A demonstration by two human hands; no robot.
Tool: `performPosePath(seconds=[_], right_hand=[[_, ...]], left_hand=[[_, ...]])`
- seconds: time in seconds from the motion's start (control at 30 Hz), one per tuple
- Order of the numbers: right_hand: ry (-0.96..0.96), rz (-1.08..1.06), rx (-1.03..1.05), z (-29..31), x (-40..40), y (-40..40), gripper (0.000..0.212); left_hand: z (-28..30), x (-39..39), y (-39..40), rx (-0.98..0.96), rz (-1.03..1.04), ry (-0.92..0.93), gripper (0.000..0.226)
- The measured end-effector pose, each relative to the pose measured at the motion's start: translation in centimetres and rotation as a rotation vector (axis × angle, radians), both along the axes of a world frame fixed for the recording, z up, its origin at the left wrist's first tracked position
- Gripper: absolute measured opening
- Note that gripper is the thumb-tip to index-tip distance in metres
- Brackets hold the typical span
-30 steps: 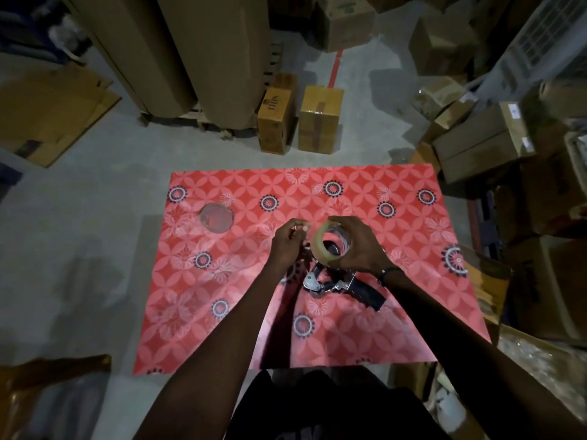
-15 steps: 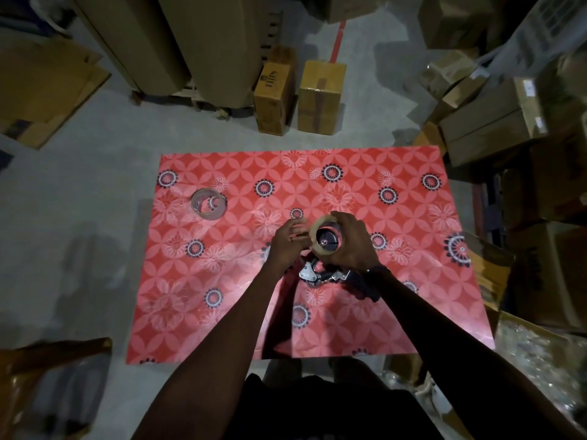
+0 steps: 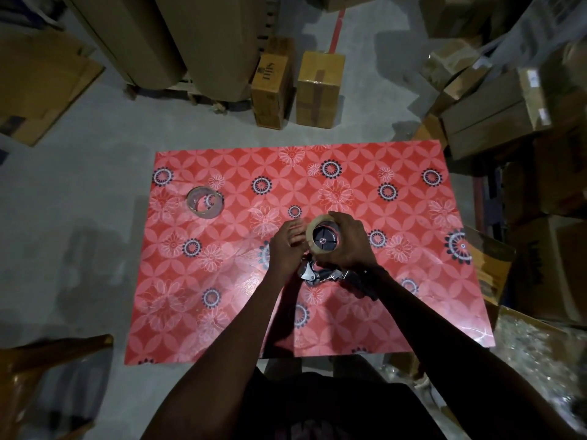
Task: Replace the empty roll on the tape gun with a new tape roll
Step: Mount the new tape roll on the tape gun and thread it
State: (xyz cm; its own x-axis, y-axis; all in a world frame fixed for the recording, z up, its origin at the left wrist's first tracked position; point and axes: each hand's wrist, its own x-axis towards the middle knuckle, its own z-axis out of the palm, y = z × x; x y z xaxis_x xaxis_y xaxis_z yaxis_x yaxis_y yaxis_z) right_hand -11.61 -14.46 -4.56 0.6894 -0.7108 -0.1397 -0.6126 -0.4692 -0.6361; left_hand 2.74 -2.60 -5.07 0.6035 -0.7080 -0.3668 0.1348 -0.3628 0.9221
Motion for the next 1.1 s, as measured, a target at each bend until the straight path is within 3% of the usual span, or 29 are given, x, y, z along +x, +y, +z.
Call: performPosePath(seconds=[0.3,0.7,0.87,1.1], right_hand=[[-0.017,0.022,-0.019,-0.6,0.0,-0.1,0.097],[0.046,0.066,0.118,1.6,-0.7,-0.3,0.132],[0.102,0.076,0.082,2.0,-0.2,-0.3,0.131],[0.149,0.078,0.084,0.5,-0.1,-0.6,0.125]], left_hand=[[0.3,-0.5,0.5,-0.003,0.004,-0.094,0.049],[0.2,-0.8,0.6,0.083,-0.065,-0.313,0.041],[0.3,-1.4,1.0,0.122,-0.027,-0.452,0.047],[1.1,-2.6,0.9,0.022,0.024,-0.522,0.039]])
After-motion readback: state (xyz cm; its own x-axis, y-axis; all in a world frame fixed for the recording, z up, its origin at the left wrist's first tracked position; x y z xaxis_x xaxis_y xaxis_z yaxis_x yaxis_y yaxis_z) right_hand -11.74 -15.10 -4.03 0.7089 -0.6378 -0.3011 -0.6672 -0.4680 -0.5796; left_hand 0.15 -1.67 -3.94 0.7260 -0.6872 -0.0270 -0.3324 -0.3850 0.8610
